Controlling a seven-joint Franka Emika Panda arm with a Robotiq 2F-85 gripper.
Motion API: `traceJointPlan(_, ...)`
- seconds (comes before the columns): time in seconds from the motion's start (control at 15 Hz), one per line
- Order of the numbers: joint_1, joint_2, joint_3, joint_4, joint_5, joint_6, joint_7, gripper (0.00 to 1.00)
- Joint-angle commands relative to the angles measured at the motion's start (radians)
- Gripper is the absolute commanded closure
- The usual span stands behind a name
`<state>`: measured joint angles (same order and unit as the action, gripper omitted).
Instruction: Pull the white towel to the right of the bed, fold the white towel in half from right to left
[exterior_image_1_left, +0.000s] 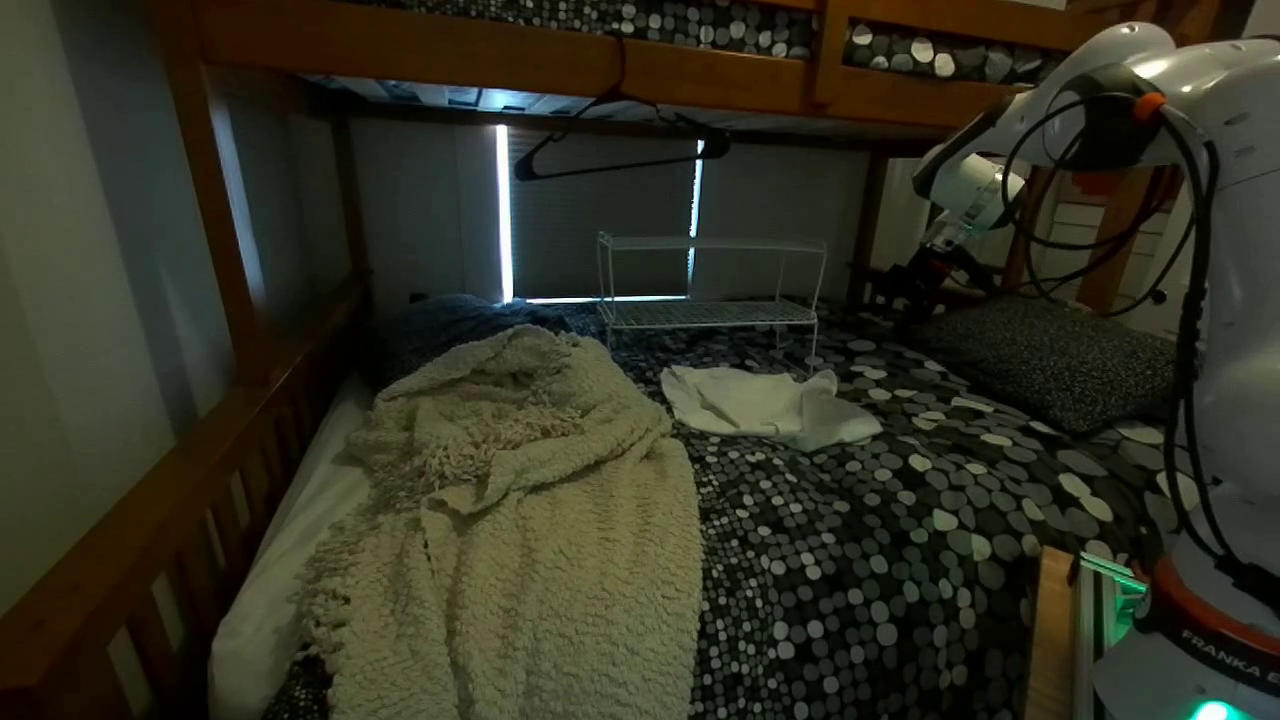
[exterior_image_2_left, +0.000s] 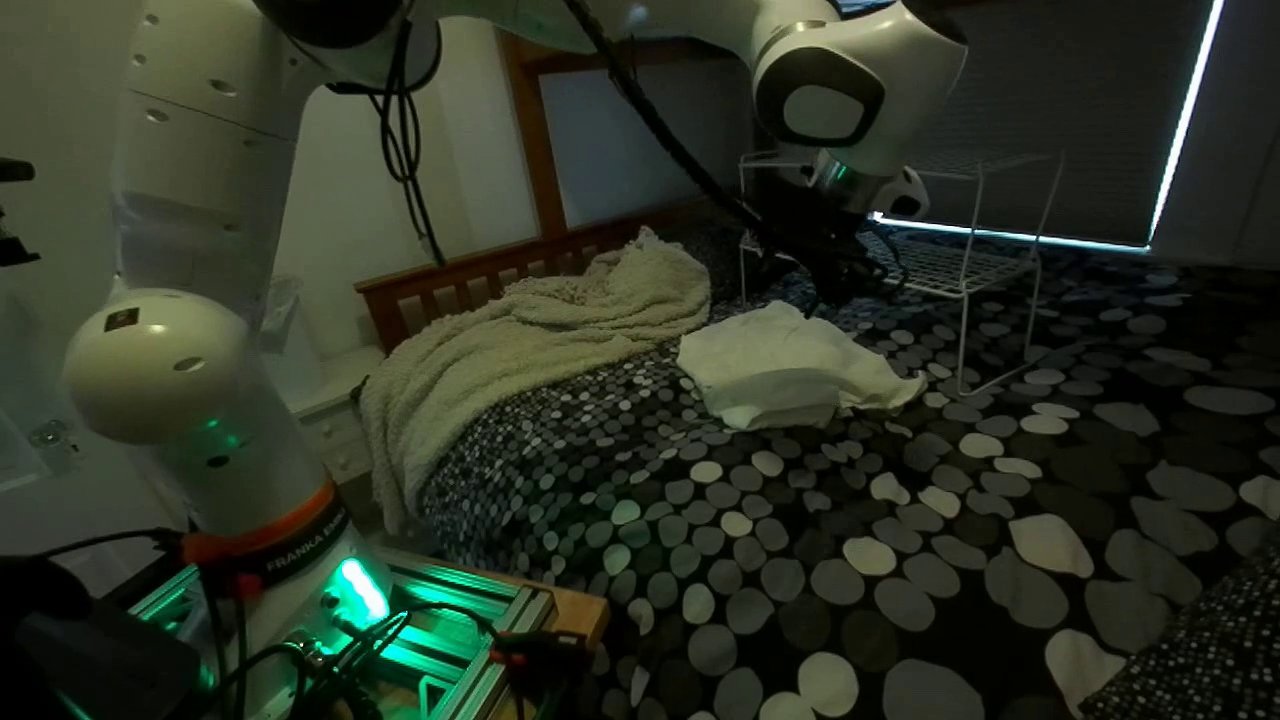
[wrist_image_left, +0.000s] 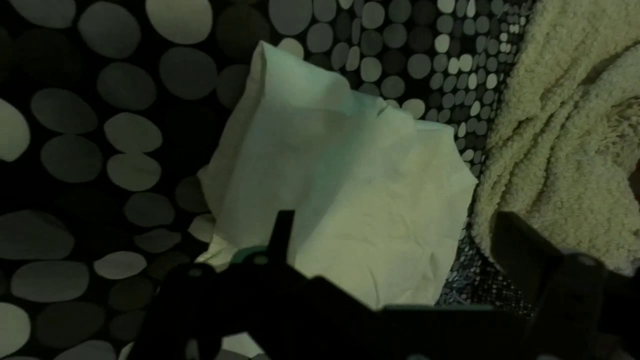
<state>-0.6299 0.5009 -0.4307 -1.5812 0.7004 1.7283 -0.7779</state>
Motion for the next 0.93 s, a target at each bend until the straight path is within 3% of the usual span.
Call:
traceJointPlan(0.0,-0.060,0.006,0.066,0.020,-0.028,0.010,0.016,0.00)
traceJointPlan(0.4,-0.060,0.014,0.076,0.040,-0.028,0.008,0.017,0.00)
traceJointPlan(0.87,-0.216,0.283,0.208,0.295,0.069,-0.044,0.190,0.00)
